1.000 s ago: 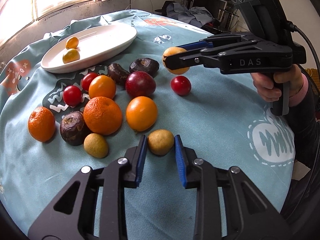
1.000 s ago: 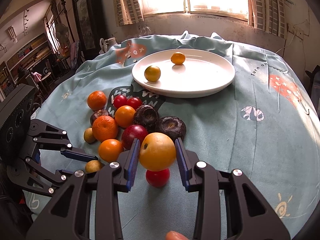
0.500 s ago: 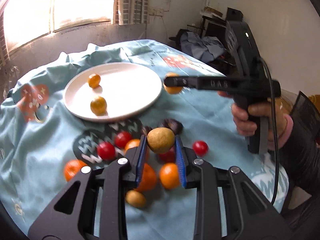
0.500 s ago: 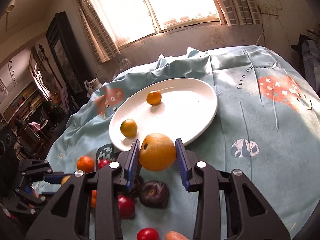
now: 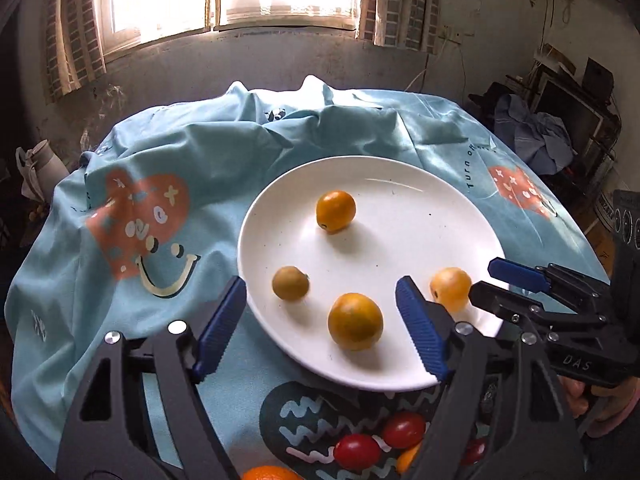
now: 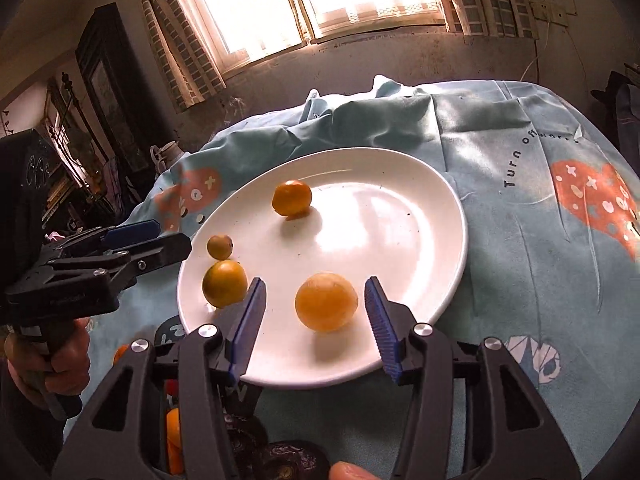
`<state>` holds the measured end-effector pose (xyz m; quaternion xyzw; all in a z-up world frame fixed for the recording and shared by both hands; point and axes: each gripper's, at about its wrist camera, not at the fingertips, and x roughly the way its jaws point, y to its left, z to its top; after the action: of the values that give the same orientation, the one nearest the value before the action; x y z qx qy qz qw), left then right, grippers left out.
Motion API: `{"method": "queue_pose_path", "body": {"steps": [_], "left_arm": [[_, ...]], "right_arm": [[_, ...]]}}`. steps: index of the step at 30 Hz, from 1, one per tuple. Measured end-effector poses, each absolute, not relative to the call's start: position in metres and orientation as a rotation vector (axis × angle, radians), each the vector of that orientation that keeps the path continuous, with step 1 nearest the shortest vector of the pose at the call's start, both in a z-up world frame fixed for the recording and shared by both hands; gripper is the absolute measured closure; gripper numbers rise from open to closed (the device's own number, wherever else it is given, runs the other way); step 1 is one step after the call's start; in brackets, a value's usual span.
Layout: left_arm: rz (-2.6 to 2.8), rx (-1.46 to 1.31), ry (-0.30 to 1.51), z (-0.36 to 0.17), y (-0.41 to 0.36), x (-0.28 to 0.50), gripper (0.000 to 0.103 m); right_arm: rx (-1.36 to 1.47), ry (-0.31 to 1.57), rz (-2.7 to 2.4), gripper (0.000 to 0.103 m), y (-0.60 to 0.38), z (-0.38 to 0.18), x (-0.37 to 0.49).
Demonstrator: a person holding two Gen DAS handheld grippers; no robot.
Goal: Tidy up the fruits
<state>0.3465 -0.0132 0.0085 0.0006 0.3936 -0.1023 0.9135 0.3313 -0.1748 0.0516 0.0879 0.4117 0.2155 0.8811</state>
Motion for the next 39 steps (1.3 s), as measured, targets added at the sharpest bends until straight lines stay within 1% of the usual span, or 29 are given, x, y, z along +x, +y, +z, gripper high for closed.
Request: {"method": "queue_pose_path", "body": {"steps": [1,3,6,7,9,11,13,15,18,20,21,22,29,30,31,33,37,39], "left_arm": [[-0.208,-0.003,0.803,0.013,-0.012,0.337,0.024],[-0.191,-0.014,0.782,0.019,-0.008,0.313,0.011],[-0.203,-0.032,0.761,0.02,-0.004,0.27,0.004],[-0.202,-0.037,0.755,0.018,-0.003,0.256,0.004],[-0.217,-0.051,0.727,0.012,-0.003,0.232,0.003],[-0.208,-0.07,0.711,0.0,-0.002,0.214,0.002],[-0.143,-0.026,0.743,-0.01,-0.008,0.207,0.002],[-0.093,0.016,0.707,-0.015,-0.011,0.197,0.002],[-0.015,0.065,0.715,-0.021,-0.01,0.194,0.002],[-0.036,0.022,0.733,-0.023,-0.003,0.194,0.002],[-0.042,-0.007,0.738,-0.023,0.002,0.194,0.002],[-0.044,-0.031,0.74,-0.022,0.005,0.194,0.002],[-0.04,-0.085,0.737,-0.02,0.013,0.191,0.002],[-0.041,-0.083,0.732,-0.019,0.013,0.191,0.002],[-0.043,-0.082,0.728,-0.018,0.012,0.19,0.002],[-0.043,-0.081,0.718,-0.017,0.011,0.189,0.002],[-0.057,-0.09,0.71,-0.015,0.012,0.187,0.002],[-0.06,-0.093,0.702,-0.014,0.012,0.185,0.002]], "right_arm": [[0.179,0.844,0.447,0.051,-0.177,0.057,0.324],[0.17,0.814,0.465,0.051,-0.18,0.068,0.307],[0.097,0.799,0.467,0.051,-0.179,0.077,0.275],[0.062,0.794,0.464,0.048,-0.178,0.079,0.263],[-0.005,0.765,0.449,0.037,-0.177,0.08,0.237],[-0.052,0.774,0.452,0.037,-0.176,0.074,0.217],[-0.081,0.857,0.438,0.037,-0.175,0.065,0.208],[-0.082,0.937,0.412,0.037,-0.177,0.052,0.204],[-0.104,0.957,0.43,0.037,-0.176,0.047,0.194],[-0.114,0.962,0.447,0.037,-0.173,0.046,0.191],[-0.121,0.963,0.456,0.038,-0.171,0.046,0.189],[-0.132,0.964,0.463,0.042,-0.169,0.046,0.187],[-0.174,1.0,0.478,0.048,-0.162,0.037,0.185],[-0.175,1.006,0.48,0.053,-0.162,0.036,0.185],[-0.175,1.013,0.483,0.055,-0.162,0.034,0.185],[-0.18,1.024,0.482,0.057,-0.162,0.031,0.185],[-0.192,1.047,0.467,0.057,-0.161,0.025,0.187],[-0.197,1.059,0.465,0.062,-0.161,0.022,0.188]]}}
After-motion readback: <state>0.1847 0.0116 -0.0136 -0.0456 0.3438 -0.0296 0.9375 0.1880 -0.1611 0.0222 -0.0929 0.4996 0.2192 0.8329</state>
